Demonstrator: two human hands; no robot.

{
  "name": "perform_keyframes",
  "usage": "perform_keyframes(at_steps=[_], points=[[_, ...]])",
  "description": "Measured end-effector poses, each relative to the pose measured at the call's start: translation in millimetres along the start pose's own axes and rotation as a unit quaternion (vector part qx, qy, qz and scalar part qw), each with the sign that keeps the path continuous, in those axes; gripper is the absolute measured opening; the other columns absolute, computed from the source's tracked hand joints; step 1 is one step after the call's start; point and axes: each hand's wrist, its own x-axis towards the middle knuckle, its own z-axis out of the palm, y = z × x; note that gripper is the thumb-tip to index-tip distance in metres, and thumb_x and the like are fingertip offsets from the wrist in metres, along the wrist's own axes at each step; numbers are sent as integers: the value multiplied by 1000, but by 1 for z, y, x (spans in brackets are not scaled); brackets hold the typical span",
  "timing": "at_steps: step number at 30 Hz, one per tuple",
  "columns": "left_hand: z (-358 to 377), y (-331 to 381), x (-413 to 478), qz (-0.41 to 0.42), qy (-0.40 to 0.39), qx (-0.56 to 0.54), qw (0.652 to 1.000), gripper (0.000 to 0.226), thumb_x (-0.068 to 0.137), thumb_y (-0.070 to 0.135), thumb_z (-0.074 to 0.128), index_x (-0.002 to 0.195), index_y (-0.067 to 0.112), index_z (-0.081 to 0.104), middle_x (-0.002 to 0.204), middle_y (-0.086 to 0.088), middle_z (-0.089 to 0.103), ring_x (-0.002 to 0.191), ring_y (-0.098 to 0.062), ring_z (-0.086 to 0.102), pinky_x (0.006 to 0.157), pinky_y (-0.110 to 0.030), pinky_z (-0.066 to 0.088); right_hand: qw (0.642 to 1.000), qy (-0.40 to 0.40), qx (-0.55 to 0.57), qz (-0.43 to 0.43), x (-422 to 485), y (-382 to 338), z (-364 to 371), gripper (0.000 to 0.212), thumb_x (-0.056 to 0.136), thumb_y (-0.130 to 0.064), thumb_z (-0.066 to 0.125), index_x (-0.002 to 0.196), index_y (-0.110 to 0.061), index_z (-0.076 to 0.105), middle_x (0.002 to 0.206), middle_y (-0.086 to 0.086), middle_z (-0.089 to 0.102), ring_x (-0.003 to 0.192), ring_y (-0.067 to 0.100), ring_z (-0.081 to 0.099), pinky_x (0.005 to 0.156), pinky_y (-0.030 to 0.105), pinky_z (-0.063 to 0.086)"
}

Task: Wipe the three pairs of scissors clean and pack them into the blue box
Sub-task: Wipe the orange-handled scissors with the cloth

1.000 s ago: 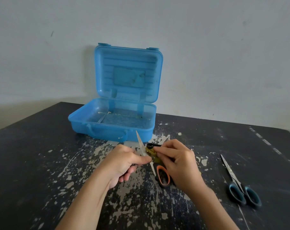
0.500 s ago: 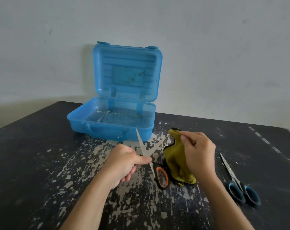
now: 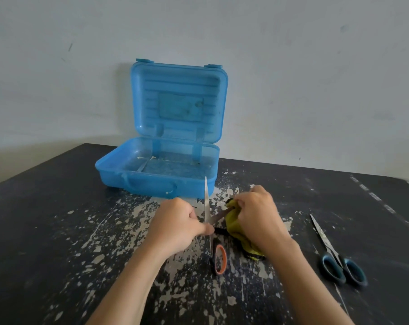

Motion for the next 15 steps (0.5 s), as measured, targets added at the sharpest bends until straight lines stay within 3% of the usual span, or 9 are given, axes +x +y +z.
perform_keyframes(at_steps=[2,5,7,10,12,15], points=[[1,-1,0,-4,-3,-13,1000,43,70,40,79,61,3,59,51,-10,54,37,-17,41,55,-28,47,999,28,-3,30,2,9,-1,29,81,6,36,64,-10,54,91,10,45,87,29,45,67,30,38],[1,-3,1,-18,-9,-44,999,47,71,39,79,67,-4,61,50,-12,54,32,-17,39,46,-23,37,990,119,77,8,-6,5,-7,28,87,4,45,90,-8,70,92,6,48,82,22,48,67,14,38],[0,-3,1,-27,-8,-64,998,50,70,38,79,74,-8,61,49,-10,54,30,-16,39,46,-23,34,982,108,148,-53,-16,-8,-9,23,88,0,53,93,-11,72,86,1,51,69,10,48,61,7,39],[-1,-1,-1,-19,0,-64,998,48,70,37,80,72,-6,59,45,-7,52,28,-16,39,47,-27,39,978,63,157,-122,-23,-18,0,19,87,-2,56,95,-9,72,87,1,54,71,8,50,64,4,38],[-3,-1,-2,-16,-1,-79,997,46,70,36,80,69,-5,59,44,-7,52,27,-15,39,49,-28,43,978,103,140,-112,-17,-10,4,20,86,2,55,94,-6,71,85,2,51,71,10,49,63,3,37],[-3,2,-5,-27,-22,-109,993,40,72,32,79,66,0,57,42,-4,50,27,-14,36,40,-18,35,981,150,117,-34,-7,9,4,24,88,4,49,96,-4,71,87,7,50,76,20,47,59,11,30]])
